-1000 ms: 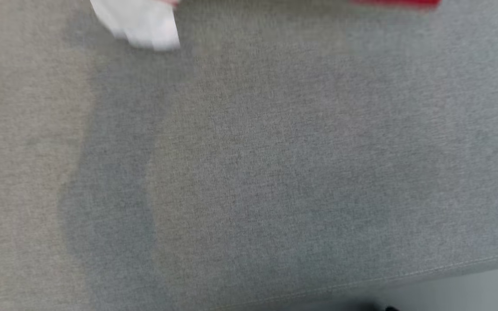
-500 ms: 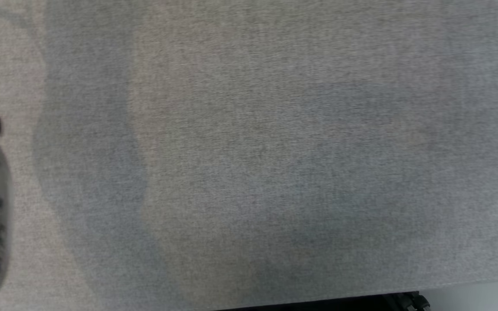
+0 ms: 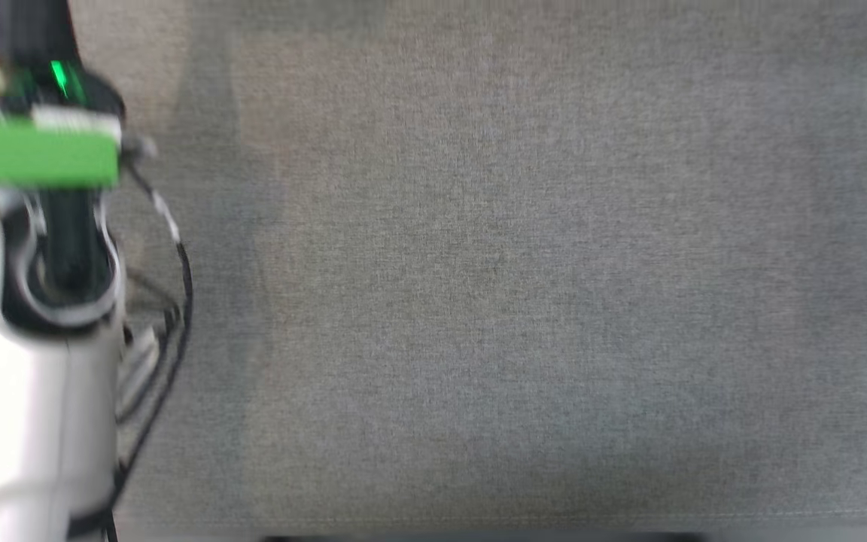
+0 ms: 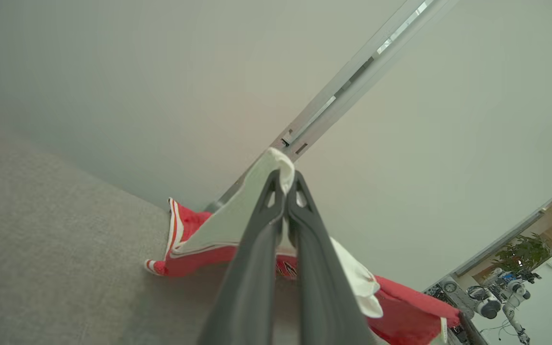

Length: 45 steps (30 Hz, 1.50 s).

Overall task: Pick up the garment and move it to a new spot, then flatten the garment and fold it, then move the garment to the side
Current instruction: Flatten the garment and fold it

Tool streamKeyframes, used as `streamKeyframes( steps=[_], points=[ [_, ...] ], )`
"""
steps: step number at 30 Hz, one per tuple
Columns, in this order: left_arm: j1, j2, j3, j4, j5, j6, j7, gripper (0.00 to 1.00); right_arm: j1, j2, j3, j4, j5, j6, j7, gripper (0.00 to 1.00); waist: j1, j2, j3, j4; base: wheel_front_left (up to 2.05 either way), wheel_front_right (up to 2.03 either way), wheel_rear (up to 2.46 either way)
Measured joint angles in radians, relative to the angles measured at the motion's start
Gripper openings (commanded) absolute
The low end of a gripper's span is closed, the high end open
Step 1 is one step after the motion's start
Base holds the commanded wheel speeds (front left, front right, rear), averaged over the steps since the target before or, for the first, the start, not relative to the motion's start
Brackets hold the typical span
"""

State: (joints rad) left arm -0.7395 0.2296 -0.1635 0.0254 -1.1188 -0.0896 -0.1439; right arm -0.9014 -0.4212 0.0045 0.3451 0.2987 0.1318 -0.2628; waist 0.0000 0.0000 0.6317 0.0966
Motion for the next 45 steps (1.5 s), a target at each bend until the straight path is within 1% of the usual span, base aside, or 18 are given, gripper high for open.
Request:
streamKeyframes(
  steps=[5, 9, 12, 16, 22, 26, 29, 34, 36, 45],
  points=[
    [0.306, 0.002, 0.003, -0.16, -0.048, 0.076, 0.021, 0.0, 0.231, 0.009, -0.032, -0.046, 0.039, 0.0, 0.0, 0.0, 0.0, 0.0, -0.111, -0.004, 0.0, 0.0, 0.0],
    [0.502, -0.001, 0.005, -0.252, -0.068, 0.12, 0.021, 0.0, 0.381, 0.032, -0.057, -0.06, 0.047, 0.0, 0.0, 0.0, 0.0, 0.0, -0.195, -0.016, 0.0, 0.0, 0.0],
    [0.619, -0.004, 0.004, -0.291, -0.071, 0.142, 0.013, 0.0, 0.464, 0.047, -0.074, -0.066, 0.05, 0.001, 0.0, 0.0, -0.0001, 0.0, -0.251, -0.026, 0.0, 0.0, 0.0],
    [0.735, -0.006, -0.001, -0.317, -0.056, 0.166, -0.009, 0.0, 0.564, 0.063, -0.104, -0.076, 0.054, 0.001, 0.0, 0.0, -0.0001, 0.0, -0.316, -0.038, 0.0, 0.0, 0.0],
    [0.826, -0.017, -0.023, -0.354, -0.026, 0.2, -0.027, 0.0, 0.693, 0.075, -0.114, -0.116, 0.059, 0.001, 0.0, 0.0, -0.0001, 0.0, -0.389, -0.048, 0.0, 0.0, 0.0],
    [0.856, -0.015, -0.037, -0.356, 0.006, 0.225, -0.033, 0.0, 0.756, 0.074, -0.1, -0.137, 0.056, 0.001, 0.0, 0.0, -0.0001, 0.0, -0.423, -0.049, 0.0, 0.0, 0.0],
    [0.854, -0.011, -0.044, -0.33, 0.033, 0.247, -0.035, 0.0, 0.777, 0.078, -0.078, -0.132, 0.05, 0.001, 0.0, 0.0, -0.0001, 0.0, -0.44, -0.05, 0.0, 0.0, 0.0],
    [0.81, 0.002, -0.066, -0.239, 0.073, 0.265, -0.021, 0.0, 0.767, 0.068, -0.029, -0.073, 0.036, 0.0, 0.0, 0.0, -0.0001, 0.0, -0.443, -0.051, 0.0, 0.0, 0.0],
    [0.766, 0.001, -0.079, -0.195, 0.079, 0.263, -0.014, 0.0, 0.742, 0.06, -0.001, -0.034, 0.022, 0.0, 0.0, 0.0, -0.0001, 0.0, -0.434, -0.05, 0.0, 0.0, 0.0],
    [0.534, -0.013, -0.138, 0.018, 0.153, 0.208, -0.015, 0.0, 0.575, 0.038, 0.102, 0.124, -0.038, 0.0, 0.0, 0.0, 0.0, 0.0, -0.366, -0.039, 0.0, 0.0, 0.0]
  ],
)
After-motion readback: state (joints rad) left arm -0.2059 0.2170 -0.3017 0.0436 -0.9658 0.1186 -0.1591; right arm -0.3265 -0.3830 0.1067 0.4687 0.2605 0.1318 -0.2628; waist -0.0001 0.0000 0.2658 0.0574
